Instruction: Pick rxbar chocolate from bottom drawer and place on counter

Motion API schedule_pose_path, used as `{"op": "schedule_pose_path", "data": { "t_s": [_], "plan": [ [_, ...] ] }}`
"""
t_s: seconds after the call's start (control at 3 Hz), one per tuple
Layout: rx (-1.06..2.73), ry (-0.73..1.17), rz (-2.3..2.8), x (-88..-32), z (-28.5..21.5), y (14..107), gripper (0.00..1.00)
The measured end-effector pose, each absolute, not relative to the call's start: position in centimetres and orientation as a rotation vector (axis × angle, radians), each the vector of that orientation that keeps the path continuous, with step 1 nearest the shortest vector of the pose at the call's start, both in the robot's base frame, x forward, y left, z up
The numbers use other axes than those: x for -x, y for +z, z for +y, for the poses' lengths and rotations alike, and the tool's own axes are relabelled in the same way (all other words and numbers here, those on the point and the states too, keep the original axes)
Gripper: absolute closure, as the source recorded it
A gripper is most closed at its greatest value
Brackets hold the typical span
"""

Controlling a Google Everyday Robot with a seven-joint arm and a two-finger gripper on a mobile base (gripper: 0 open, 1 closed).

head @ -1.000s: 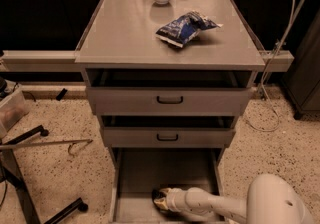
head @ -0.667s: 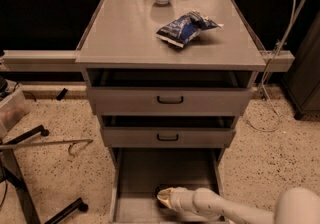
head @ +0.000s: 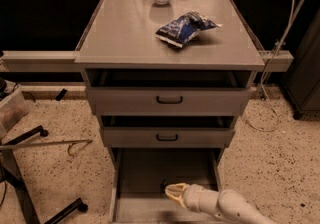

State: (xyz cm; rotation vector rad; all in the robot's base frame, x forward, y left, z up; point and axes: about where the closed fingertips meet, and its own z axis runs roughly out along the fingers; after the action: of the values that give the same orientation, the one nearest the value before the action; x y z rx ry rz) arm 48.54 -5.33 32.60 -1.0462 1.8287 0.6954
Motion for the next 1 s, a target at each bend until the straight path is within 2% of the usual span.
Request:
{"op": "schedule_pose_path", "data": {
  "t_s": [0.67, 1.0],
  "plan": [
    [1.007, 0.677, 1.825, -48.3, -7.0, 33.4, 1.00],
    [1.012, 0.650, 1.741, -49.0, -7.6, 40.0, 1.00]
  ]
}}
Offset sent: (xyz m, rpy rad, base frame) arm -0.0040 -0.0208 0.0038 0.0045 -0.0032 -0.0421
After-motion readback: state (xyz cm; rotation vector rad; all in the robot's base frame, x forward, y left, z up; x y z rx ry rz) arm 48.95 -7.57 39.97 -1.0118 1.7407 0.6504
